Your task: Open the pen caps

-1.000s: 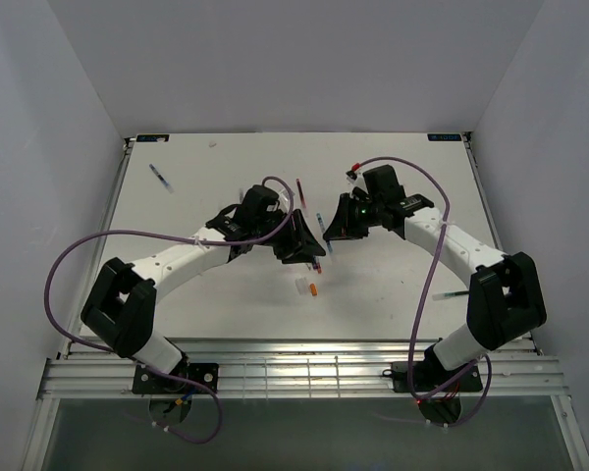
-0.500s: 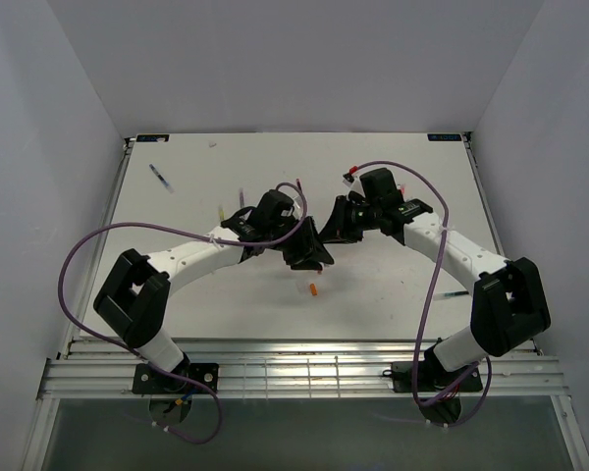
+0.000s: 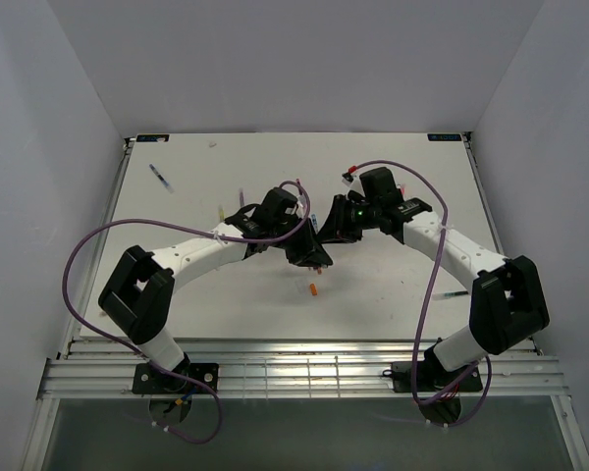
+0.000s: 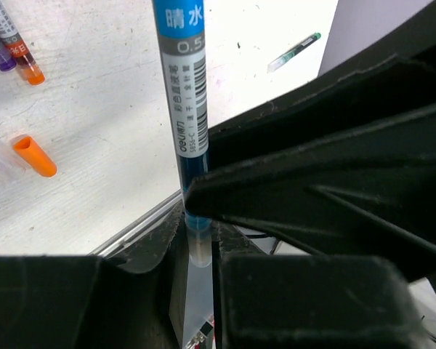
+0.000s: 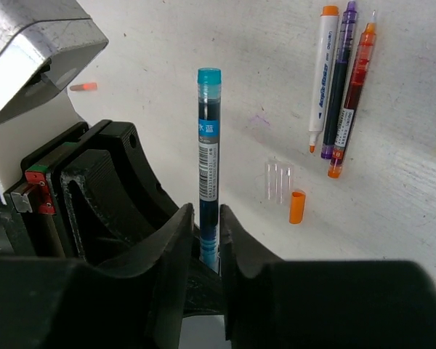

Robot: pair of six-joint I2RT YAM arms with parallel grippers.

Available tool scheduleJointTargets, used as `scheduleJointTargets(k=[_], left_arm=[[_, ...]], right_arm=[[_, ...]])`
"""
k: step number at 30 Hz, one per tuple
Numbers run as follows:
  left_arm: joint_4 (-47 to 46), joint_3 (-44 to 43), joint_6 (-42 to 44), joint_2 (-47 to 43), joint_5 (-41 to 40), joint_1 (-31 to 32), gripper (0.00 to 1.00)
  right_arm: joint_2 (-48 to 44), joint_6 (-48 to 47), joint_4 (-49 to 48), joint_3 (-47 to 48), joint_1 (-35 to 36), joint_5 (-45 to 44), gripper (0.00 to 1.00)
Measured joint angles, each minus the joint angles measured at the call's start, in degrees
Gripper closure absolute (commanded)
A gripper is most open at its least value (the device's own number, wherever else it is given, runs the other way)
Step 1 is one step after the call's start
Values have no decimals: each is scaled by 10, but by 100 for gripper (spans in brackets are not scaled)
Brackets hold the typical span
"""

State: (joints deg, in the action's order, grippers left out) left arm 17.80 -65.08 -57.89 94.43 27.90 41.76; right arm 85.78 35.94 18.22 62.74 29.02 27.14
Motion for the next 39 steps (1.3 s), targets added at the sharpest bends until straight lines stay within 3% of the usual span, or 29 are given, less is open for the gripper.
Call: scheduleJointTargets(k=[4, 7, 9, 12, 13, 19, 22, 27, 31, 39], left_arm=[[11, 0, 0, 0, -2, 0, 100], [19, 0, 0, 0, -3, 0, 100], [23, 0, 0, 0, -4, 0, 100], [26, 0, 0, 0, -5, 0, 100], [29, 0, 0, 0, -6, 0, 100], [34, 2, -1, 0, -21, -1, 100], [1, 23, -8, -5, -26, -4, 100], [-51, 71, -8, -34, -70, -10, 100], [-9, 87, 18, -59, -86, 17, 100], [31, 152, 30, -121, -101, 40, 100]], right_arm=[[19, -9, 5, 14, 2, 14, 62], [33, -14, 5, 16, 5, 21, 63], [39, -17, 5, 16, 7, 24, 67], [45, -19, 4, 16, 12, 32, 90], [46, -18, 3, 16, 14, 33, 92], [65, -19, 9, 33, 18, 12, 92], [78, -17, 37, 59, 22, -19, 92], [144, 22, 87, 128, 17, 1, 92], [199, 46, 83, 200, -7, -27, 92], [213, -43, 74, 296, -26, -132, 92]])
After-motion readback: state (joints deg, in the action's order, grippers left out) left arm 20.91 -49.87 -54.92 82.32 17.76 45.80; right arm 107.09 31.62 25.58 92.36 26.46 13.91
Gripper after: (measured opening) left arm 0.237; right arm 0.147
